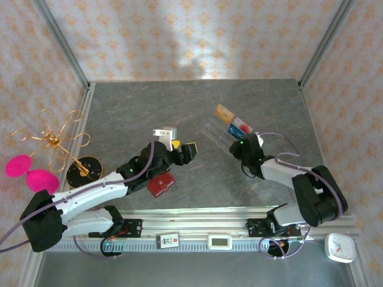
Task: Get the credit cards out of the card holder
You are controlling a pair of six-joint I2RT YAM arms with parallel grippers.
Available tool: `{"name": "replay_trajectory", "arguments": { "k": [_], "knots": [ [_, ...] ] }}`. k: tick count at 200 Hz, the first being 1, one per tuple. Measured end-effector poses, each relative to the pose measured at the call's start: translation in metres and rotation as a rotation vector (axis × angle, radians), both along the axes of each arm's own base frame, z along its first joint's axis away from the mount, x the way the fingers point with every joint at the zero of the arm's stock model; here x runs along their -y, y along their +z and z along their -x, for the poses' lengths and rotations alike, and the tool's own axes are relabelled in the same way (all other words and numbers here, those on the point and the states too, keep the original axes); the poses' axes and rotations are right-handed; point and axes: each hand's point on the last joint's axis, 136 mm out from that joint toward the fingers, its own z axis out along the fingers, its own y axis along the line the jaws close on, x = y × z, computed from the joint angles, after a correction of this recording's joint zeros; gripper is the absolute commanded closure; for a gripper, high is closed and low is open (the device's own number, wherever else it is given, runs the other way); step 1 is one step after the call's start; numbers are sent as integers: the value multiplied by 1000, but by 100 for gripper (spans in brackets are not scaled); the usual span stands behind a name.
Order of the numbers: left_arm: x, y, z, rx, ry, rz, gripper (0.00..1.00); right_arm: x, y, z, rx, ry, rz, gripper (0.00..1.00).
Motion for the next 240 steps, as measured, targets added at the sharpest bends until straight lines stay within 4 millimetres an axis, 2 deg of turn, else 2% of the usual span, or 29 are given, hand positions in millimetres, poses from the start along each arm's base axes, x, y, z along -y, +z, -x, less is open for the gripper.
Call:
{"name": "replay_trajectory", "arguments": {
  "k": [49,73,116,159,240],
  "knots": [
    [0,1,0,3,0,2,19,-4,-7,-3,-2,-9,-10,62],
    [-1,4,1,8,0,7,19,-5,-7,-7,10,-7,-7,71],
    [-3,11,2,22,1,21,19,-11,-9,-13,6,42,22,80],
    [-9,9,0,20,16,19,19,-23,-7,-20,15,162,70,84],
    [-25,7,1,19,45,22,18,-54,-4,-9,-18,522,158,83]
  ]
}}
